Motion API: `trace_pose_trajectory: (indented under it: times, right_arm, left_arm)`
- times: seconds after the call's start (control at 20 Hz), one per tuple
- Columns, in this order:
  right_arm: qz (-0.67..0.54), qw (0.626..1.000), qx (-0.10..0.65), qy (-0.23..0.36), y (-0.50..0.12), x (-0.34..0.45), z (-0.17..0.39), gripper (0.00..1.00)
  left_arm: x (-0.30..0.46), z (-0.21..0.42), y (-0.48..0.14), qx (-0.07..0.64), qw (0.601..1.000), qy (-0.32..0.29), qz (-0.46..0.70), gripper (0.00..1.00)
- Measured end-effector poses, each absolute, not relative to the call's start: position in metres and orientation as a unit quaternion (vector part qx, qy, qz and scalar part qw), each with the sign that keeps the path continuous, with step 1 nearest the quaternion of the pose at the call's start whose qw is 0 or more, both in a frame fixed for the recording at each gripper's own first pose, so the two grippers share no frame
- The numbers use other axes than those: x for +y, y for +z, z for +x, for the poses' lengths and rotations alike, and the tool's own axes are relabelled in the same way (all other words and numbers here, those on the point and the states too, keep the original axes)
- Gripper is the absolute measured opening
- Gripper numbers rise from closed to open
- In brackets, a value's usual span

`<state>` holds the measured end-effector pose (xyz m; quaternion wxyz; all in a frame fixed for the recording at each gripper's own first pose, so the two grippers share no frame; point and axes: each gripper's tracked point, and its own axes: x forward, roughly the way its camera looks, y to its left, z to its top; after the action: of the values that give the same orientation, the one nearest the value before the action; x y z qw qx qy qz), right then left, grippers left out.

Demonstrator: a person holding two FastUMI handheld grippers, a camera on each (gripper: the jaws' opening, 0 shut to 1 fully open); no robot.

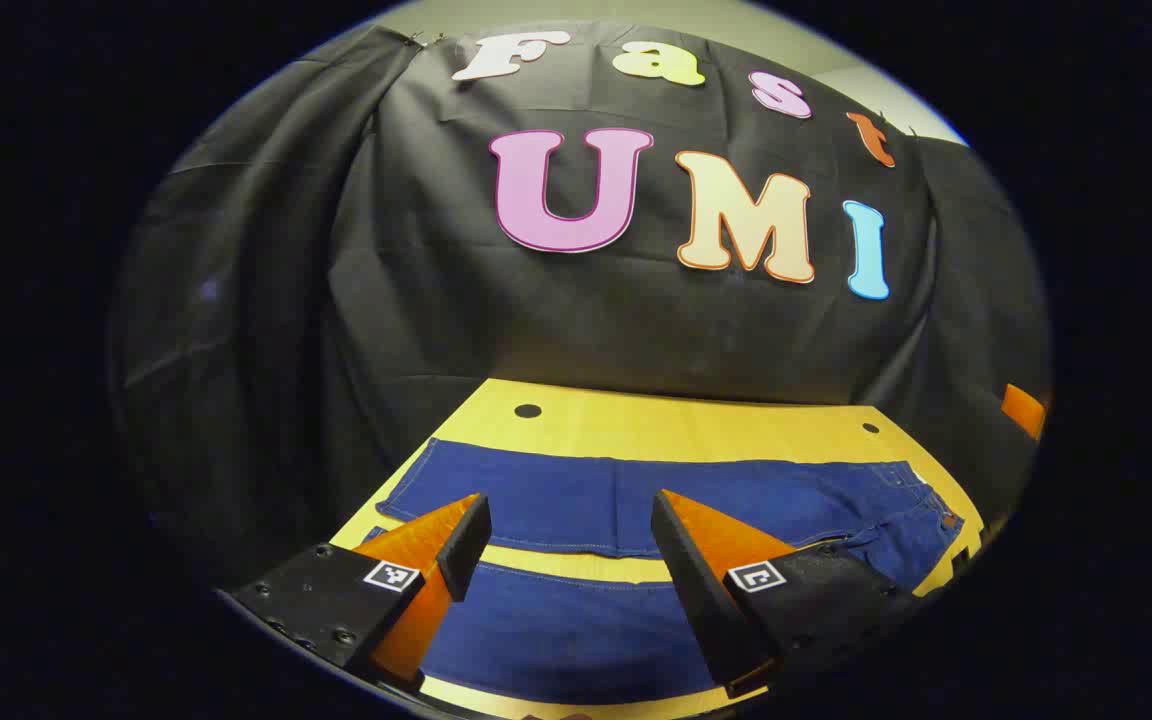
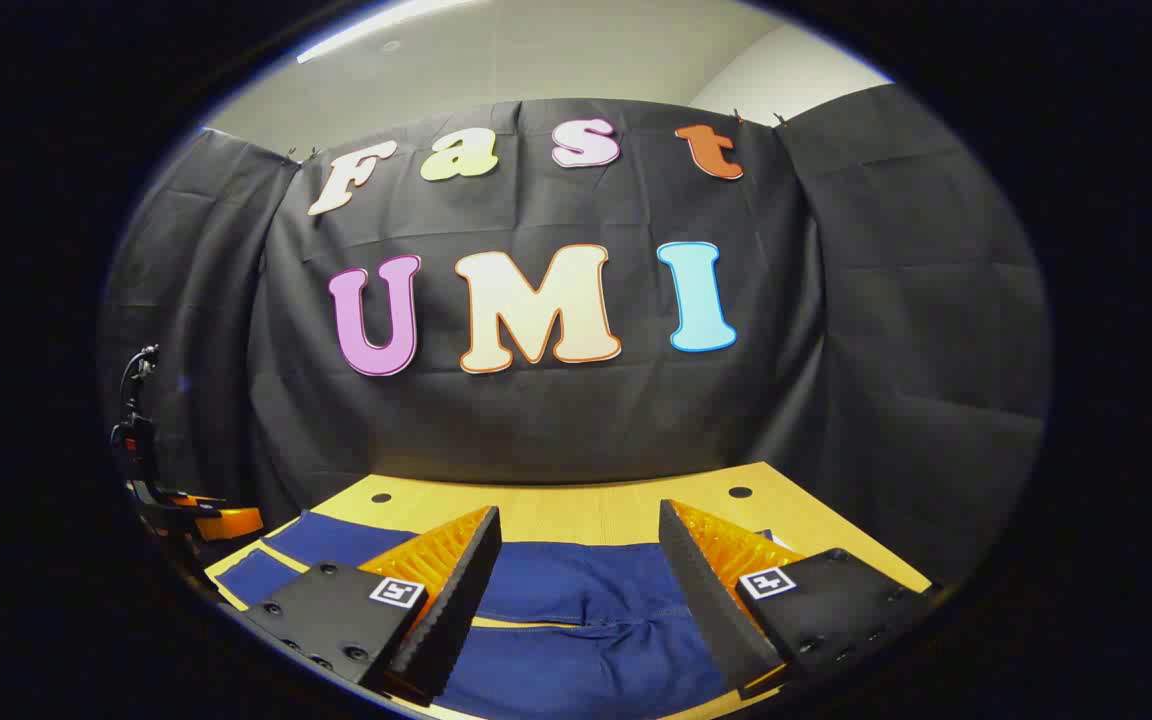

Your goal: Grasp the waist and the cuffs of the jeans and fold them to make the two legs overlap; first hold the waist and fold one-third of the jeans toward the cuffs, then hold the cuffs and fold the remaining one-third in the same direction to finish folding.

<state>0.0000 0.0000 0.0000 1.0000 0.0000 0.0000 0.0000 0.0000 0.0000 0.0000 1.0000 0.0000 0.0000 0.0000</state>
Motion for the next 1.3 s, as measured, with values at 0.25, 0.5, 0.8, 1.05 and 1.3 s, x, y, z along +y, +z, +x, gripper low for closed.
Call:
trace_pose_trajectory:
  times: [0.25,0.5,0.8,1.05,1.3]
  right_arm:
    - [-0.011,1.0,0.024,0.008,-0.012,0.01,-0.003,0.94]
    - [-0.011,0.999,0.038,0.01,-0.026,0.02,-0.003,0.98]
    - [-0.005,0.998,0.061,0.003,-0.044,0.031,-0.006,0.94]
    - [-0.014,0.996,0.092,-0.002,-0.067,0.034,-0.013,0.98]
    - [-0.019,0.994,0.11,0.0,-0.083,0.043,-0.019,0.98]
  left_arm:
    - [0.036,-0.018,-0.019,0.02,1.0,0.001,0.02,0.94]
    - [0.071,-0.033,-0.032,0.039,0.997,-0.016,0.058,0.96]
    - [0.129,-0.044,-0.064,0.113,0.979,-0.058,0.162,0.94]
    - [0.158,-0.054,-0.096,0.199,0.939,-0.131,0.249,0.96]
    - [0.177,-0.068,-0.133,0.291,0.867,-0.21,0.345,0.96]
